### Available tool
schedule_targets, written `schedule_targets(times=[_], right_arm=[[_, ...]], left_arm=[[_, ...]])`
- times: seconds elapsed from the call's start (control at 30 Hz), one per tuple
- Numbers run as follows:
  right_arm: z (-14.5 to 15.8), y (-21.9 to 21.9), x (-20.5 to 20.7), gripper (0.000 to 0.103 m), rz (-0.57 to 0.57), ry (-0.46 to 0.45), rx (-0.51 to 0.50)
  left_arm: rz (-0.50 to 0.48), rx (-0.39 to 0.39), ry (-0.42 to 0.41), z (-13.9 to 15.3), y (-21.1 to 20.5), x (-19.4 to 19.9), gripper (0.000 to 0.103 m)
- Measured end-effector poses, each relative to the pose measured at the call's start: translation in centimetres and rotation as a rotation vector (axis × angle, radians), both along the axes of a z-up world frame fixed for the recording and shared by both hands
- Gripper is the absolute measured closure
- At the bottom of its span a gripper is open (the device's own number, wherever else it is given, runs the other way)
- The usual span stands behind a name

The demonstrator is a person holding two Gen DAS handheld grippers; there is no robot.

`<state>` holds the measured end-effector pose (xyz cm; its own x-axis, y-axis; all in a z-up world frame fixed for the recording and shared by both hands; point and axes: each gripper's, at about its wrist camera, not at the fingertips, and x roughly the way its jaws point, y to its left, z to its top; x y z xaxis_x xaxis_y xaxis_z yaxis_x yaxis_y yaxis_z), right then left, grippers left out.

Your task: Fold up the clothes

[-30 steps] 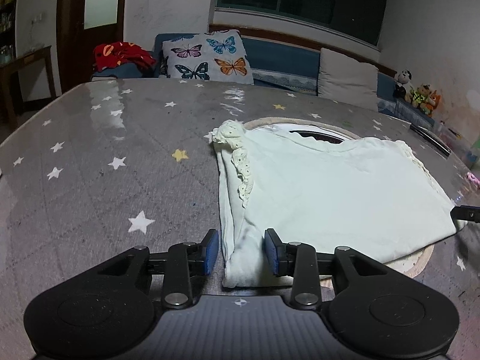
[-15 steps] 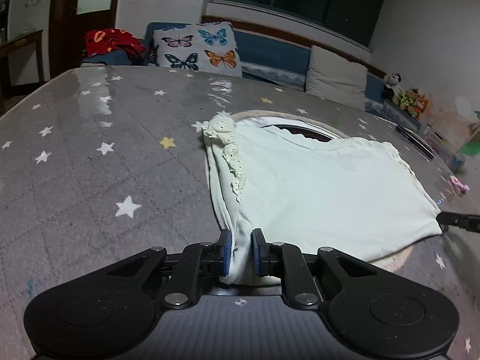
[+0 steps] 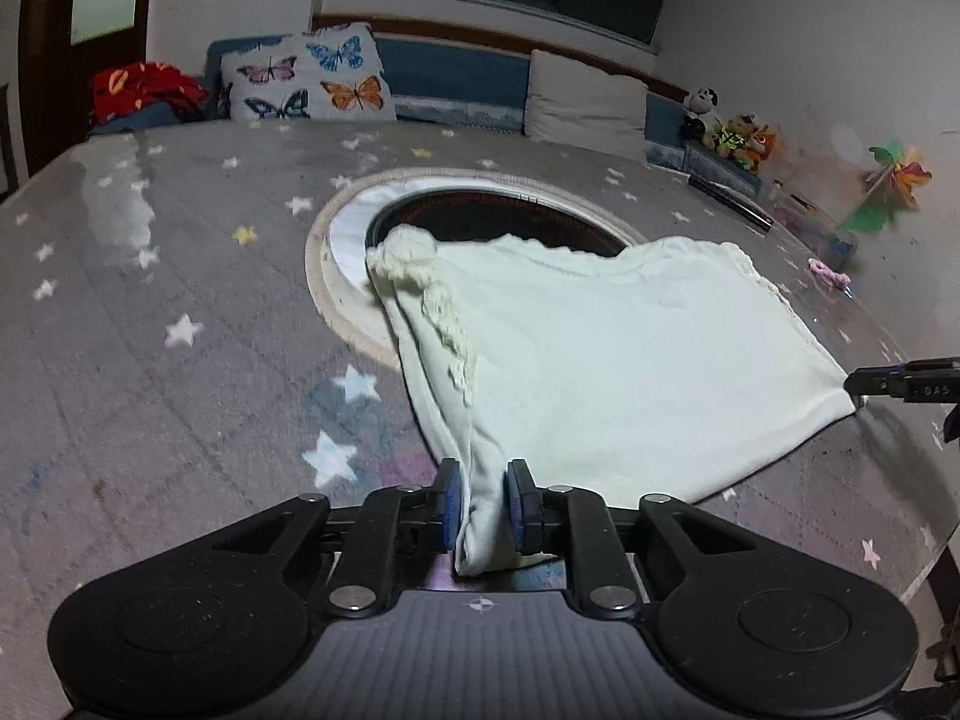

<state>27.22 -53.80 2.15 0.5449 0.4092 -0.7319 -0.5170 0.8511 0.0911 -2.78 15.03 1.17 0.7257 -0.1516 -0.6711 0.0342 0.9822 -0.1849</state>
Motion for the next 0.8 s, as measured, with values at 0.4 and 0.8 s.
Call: schedule_targets(times=[0.4,0.8], right_arm=[[0.7,5.4,5.5,0.076,0.04,-0.072,0.111],[-1.9,10.3,10.7,0.076,0.035,-0.085,0.051]], left_arm=[[0.034,0.014,-0.076,1.5,-0.1,6.7,0.083],[0.078,0.059,-0.023,-1.1,0.6,12.8,0.083]])
